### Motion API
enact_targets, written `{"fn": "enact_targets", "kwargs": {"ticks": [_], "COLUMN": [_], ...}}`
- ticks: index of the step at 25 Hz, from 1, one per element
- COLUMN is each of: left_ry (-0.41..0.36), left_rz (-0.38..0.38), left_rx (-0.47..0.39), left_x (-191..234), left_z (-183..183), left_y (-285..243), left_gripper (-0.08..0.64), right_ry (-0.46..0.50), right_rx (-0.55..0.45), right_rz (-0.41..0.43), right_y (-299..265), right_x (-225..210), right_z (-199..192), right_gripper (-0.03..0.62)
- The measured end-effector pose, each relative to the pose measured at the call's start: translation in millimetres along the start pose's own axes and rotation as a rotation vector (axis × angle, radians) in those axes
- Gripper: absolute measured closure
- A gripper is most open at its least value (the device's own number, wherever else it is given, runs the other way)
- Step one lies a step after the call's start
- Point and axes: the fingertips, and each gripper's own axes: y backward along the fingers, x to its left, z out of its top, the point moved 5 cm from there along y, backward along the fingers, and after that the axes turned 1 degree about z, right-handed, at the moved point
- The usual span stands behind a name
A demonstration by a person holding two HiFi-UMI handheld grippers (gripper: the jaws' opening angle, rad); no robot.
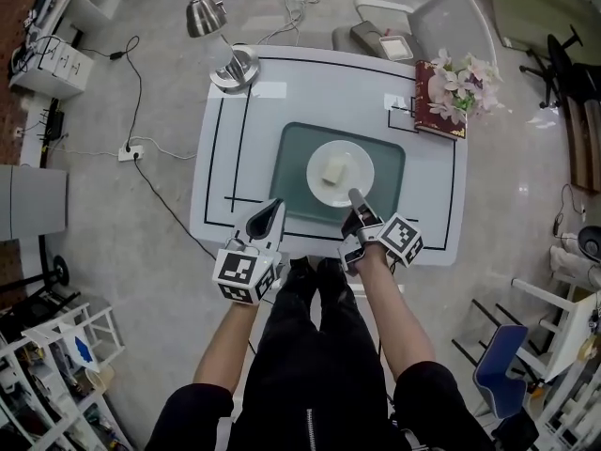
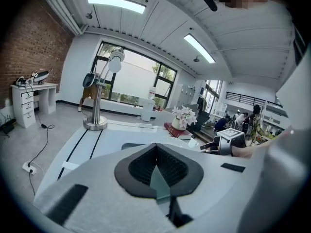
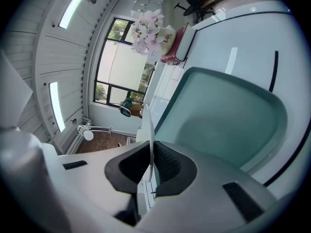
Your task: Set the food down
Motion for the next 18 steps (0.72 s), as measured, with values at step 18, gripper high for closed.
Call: {"fn": "enact_targets", "kwargs": {"ticks": [18], "left_ry": [0.029], "left_rz": [0.078], "left_rx": [0.019], "left_x": [24], "left_z": [-17], "left_y": [22], "left_gripper": [0.555], "right_ry": [-0.012], "right_rx": [0.053], "right_rz": [-0.043], "right_y": [-35], "right_x": [-22], "right_z": [-12], "right_gripper": [0.571]}}
